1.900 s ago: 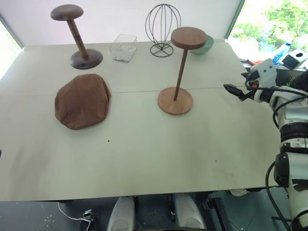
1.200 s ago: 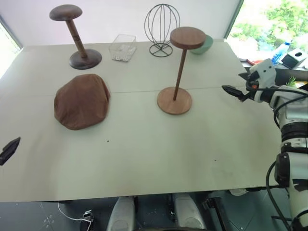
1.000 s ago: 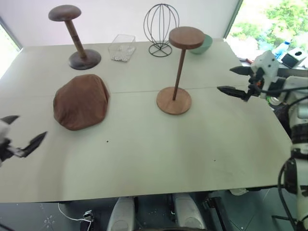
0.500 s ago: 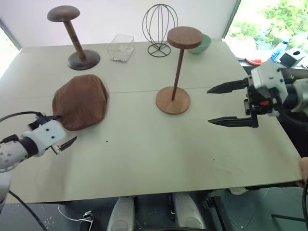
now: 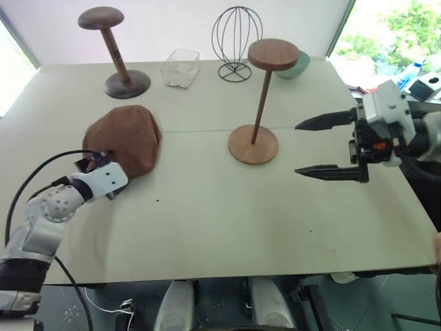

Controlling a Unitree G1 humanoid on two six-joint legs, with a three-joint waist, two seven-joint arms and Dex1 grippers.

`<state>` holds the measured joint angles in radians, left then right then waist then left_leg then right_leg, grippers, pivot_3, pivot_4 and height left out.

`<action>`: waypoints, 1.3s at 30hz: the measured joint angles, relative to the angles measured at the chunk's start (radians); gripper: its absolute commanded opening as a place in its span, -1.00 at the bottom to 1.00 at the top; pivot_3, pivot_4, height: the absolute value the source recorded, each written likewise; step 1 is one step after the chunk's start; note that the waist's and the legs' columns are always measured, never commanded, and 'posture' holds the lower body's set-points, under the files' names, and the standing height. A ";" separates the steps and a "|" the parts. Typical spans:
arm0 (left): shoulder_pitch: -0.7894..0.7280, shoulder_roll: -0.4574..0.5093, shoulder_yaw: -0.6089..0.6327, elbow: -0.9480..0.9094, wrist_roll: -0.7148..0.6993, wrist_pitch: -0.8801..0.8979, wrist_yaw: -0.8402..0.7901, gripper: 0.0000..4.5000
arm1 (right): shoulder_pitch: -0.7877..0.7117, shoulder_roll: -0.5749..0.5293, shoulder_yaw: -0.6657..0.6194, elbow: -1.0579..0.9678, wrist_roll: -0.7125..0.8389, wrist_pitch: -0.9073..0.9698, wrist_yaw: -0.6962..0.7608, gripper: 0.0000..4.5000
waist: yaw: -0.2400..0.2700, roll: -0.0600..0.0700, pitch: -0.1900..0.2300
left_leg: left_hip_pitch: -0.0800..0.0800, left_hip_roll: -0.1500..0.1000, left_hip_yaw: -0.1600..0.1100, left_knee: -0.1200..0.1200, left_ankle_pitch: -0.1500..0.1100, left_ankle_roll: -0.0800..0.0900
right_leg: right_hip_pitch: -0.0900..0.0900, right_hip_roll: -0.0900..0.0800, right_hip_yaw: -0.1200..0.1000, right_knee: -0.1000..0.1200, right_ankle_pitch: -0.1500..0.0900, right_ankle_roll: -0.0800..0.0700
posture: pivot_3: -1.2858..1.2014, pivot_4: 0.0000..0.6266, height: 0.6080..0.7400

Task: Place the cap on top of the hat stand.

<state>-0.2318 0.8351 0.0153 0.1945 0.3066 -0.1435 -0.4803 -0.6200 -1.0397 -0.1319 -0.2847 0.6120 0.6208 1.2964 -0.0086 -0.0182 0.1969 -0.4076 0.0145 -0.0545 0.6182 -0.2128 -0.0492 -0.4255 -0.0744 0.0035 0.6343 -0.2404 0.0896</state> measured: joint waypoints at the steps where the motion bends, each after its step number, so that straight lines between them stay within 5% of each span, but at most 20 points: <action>1: -0.007 -0.003 -0.003 0.008 0.008 -0.004 0.006 1.00 | -0.002 0.000 0.001 -0.002 0.001 0.001 -0.003 0.97 | 0.000 0.000 0.000 | 0.000 0.000 0.000 0.000 0.000 0.000 | 0.000 0.000 0.000 0.000 0.000 0.000 | 0.03 -0.52 1.00; 3: -0.033 -0.017 -0.016 0.047 0.026 -0.025 0.037 1.00 | -0.005 0.000 0.004 -0.011 0.002 0.005 -0.012 0.97 | 0.000 0.000 0.000 | 0.000 0.000 0.000 0.001 0.000 0.000 | 0.000 0.000 0.000 0.000 0.000 0.000 | 0.03 -0.52 1.00; 5: -0.052 -0.020 -0.032 0.078 0.039 -0.041 0.059 0.76 | -0.010 0.000 0.005 -0.017 0.003 0.008 -0.018 1.00 | 0.000 0.001 0.000 | 0.000 0.000 0.000 0.001 0.000 0.000 | 0.000 0.000 0.000 0.001 0.000 0.001 | 0.03 -0.52 1.00; 13: -0.063 -0.041 -0.034 0.124 0.055 -0.068 0.116 -0.93 | -0.031 0.000 0.007 -0.020 0.022 0.024 -0.041 1.00 | 0.001 0.000 -0.001 | 0.000 0.000 0.000 0.003 0.000 0.000 | 0.001 0.000 0.000 0.002 0.000 0.001 | 0.03 -0.52 1.00; 25: -0.115 0.048 0.023 0.055 0.051 -0.078 0.143 -0.97 | -0.082 0.003 0.010 0.034 0.034 0.072 -0.100 1.00 | -0.001 -0.001 0.000 | -0.001 0.000 -0.001 0.004 0.000 0.000 | 0.001 0.000 0.000 0.002 0.000 0.001 | 0.03 -0.52 1.00; 32: -0.422 0.101 0.064 0.018 0.015 -0.111 0.109 -0.97 | -0.124 -0.026 -0.052 0.121 0.058 0.092 -0.110 1.00 | 0.005 -0.001 0.000 | -0.003 -0.001 -0.001 0.007 0.000 0.000 | 0.001 0.000 -0.001 0.001 0.003 0.004 | 0.03 -0.52 1.00; 39: -0.825 -0.072 -0.033 0.028 -0.057 -0.102 0.012 -0.97 | -0.141 -0.066 -0.081 0.196 0.020 0.059 -0.121 1.00 | 0.012 -0.001 0.000 | -0.004 -0.001 0.000 0.011 -0.001 0.001 | 0.003 0.000 0.001 0.000 0.004 0.007 | 0.03 -0.52 1.00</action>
<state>-1.0570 0.7634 -0.0178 0.2222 0.2498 -0.2456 -0.4684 -0.7610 -1.1055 -0.2126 -0.0886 0.6318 0.6793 1.1750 0.0036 -0.0188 0.1967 -0.4112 0.0130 -0.0546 0.6288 -0.2133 -0.0483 -0.4230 -0.0744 0.0044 0.6345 -0.2364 0.0966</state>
